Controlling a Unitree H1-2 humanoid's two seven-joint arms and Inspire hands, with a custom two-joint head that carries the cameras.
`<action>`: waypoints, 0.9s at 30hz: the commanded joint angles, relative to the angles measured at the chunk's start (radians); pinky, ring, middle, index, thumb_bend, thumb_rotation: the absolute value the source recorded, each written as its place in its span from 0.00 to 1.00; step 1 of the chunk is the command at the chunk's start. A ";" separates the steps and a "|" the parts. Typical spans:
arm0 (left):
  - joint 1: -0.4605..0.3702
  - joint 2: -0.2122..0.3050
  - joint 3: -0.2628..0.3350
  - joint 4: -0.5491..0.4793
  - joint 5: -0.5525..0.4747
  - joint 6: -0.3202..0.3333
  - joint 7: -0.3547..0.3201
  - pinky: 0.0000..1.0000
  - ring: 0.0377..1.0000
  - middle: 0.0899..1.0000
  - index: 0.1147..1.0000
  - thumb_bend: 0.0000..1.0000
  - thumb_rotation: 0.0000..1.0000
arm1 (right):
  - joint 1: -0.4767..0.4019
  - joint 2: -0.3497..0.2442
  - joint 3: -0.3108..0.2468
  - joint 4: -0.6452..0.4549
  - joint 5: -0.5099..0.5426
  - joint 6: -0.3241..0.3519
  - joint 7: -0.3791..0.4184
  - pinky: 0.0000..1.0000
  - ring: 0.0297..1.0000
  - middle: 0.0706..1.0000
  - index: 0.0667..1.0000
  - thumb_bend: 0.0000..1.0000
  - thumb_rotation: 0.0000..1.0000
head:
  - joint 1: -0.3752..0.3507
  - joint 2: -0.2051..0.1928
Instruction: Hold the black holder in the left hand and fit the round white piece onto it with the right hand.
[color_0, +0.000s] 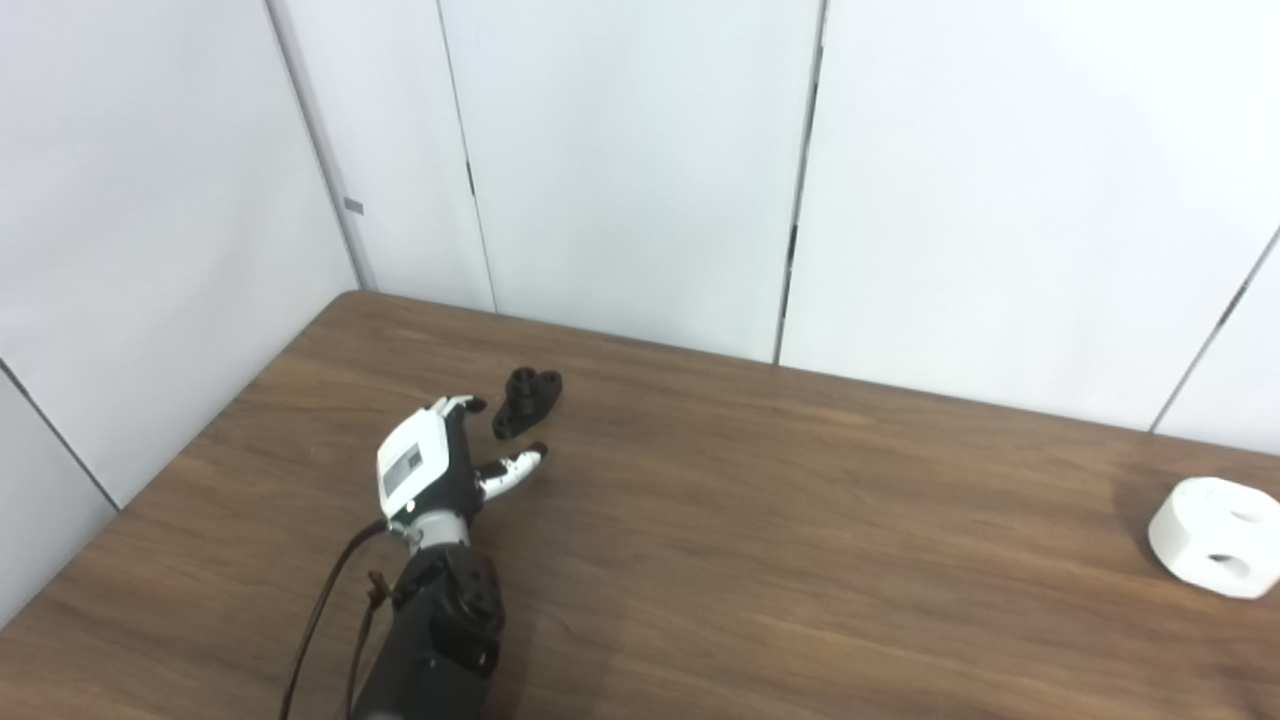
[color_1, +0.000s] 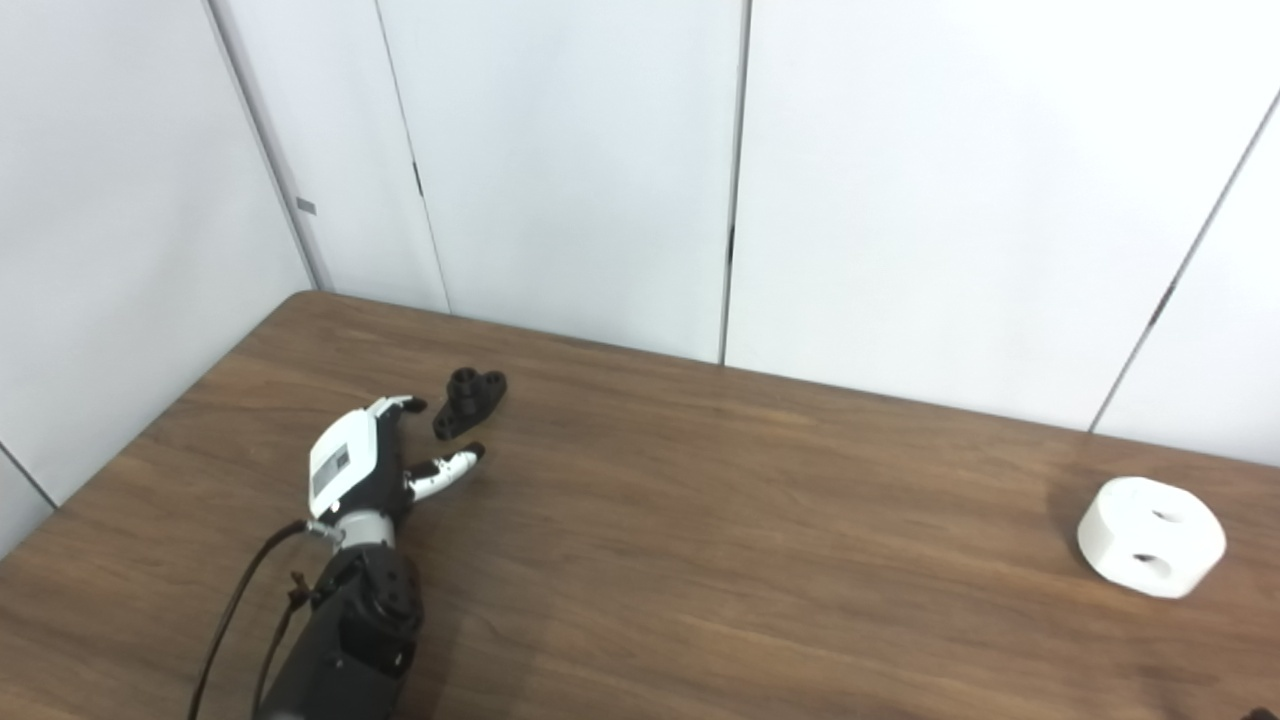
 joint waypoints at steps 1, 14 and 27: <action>-0.054 0.027 -0.003 0.003 0.006 -0.005 0.041 0.95 0.94 0.89 0.76 0.80 0.40 | 0.015 0.016 0.013 0.028 0.000 -0.013 -0.006 0.94 0.94 0.92 0.89 0.68 0.95 | 0.001 0.000; -0.101 0.049 -0.009 0.082 0.015 -0.001 0.034 0.96 0.95 0.91 0.75 0.79 0.40 | 0.018 0.020 0.014 0.022 -0.011 -0.005 -0.011 0.95 0.94 0.92 0.90 0.66 0.95 | -0.002 -0.002; -0.125 0.074 -0.054 0.119 0.100 -0.001 0.029 1.00 0.96 0.89 0.55 0.77 0.33 | 0.022 0.019 0.014 0.021 -0.026 -0.009 -0.015 0.96 0.95 0.92 0.91 0.67 0.96 | -0.009 0.001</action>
